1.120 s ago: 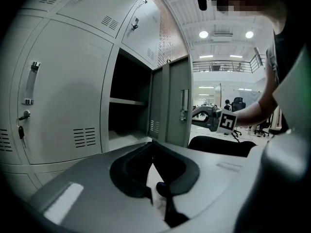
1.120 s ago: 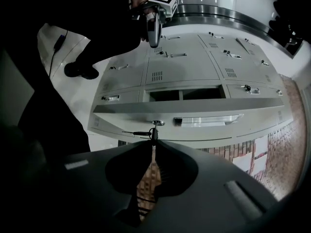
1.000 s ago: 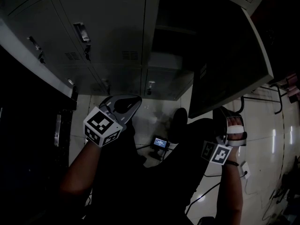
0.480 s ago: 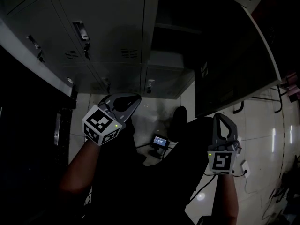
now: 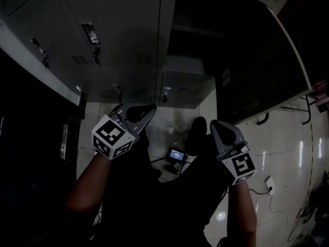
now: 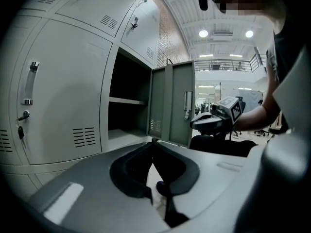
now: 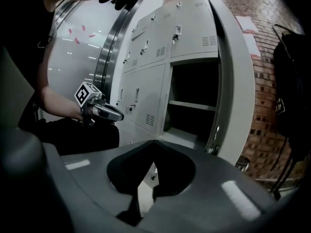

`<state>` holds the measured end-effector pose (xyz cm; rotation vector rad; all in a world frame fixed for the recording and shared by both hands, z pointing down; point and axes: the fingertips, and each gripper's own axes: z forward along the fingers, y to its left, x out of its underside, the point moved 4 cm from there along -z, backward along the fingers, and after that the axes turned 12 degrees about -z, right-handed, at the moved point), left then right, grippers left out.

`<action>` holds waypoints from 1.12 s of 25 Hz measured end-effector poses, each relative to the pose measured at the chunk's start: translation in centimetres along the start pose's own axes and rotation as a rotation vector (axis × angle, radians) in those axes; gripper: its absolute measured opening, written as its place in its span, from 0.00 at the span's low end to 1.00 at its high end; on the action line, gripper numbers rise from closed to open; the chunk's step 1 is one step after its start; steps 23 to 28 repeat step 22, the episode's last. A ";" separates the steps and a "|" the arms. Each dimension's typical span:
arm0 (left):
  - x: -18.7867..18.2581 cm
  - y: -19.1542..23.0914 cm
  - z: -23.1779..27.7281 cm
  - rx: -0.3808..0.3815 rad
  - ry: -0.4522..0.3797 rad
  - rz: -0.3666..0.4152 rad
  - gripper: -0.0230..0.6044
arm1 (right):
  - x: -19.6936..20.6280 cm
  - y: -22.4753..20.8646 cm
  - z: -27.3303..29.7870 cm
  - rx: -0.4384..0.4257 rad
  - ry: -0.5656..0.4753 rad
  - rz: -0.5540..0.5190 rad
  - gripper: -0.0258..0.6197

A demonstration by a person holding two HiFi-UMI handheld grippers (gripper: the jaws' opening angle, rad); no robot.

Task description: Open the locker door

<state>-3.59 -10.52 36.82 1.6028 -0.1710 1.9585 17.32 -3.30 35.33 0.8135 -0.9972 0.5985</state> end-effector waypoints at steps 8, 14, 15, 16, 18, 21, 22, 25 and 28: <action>0.0 0.0 0.0 -0.002 0.002 0.004 0.06 | 0.7 -0.2 0.2 -0.016 -0.013 0.103 0.04; 0.0 0.1 0.0 -0.004 0.006 0.005 0.06 | 0.8 0.5 0.2 -0.020 -0.004 0.088 0.04; 0.0 0.1 0.0 -0.005 0.006 0.005 0.06 | 0.8 0.5 0.2 -0.020 0.001 0.088 0.04; 0.0 0.0 0.0 -0.006 0.007 0.005 0.06 | 0.9 0.4 0.3 -0.019 0.002 0.092 0.04; 0.0 0.0 0.1 -0.006 0.009 0.007 0.06 | 0.9 0.3 0.3 -0.017 -0.001 0.100 0.04; 0.0 0.1 0.0 -0.009 0.010 0.008 0.06 | 0.8 0.2 0.3 -0.016 -0.011 0.104 0.04; 0.0 0.1 0.0 -0.010 0.009 0.007 0.06 | 0.8 0.1 0.2 -0.016 -0.014 0.104 0.04; 0.0 0.1 0.0 -0.010 0.009 0.007 0.06 | 0.8 0.1 0.2 -0.016 -0.014 0.104 0.04; 0.0 0.1 0.0 -0.010 0.009 0.007 0.06 | 0.8 0.1 0.2 -0.016 -0.014 0.104 0.04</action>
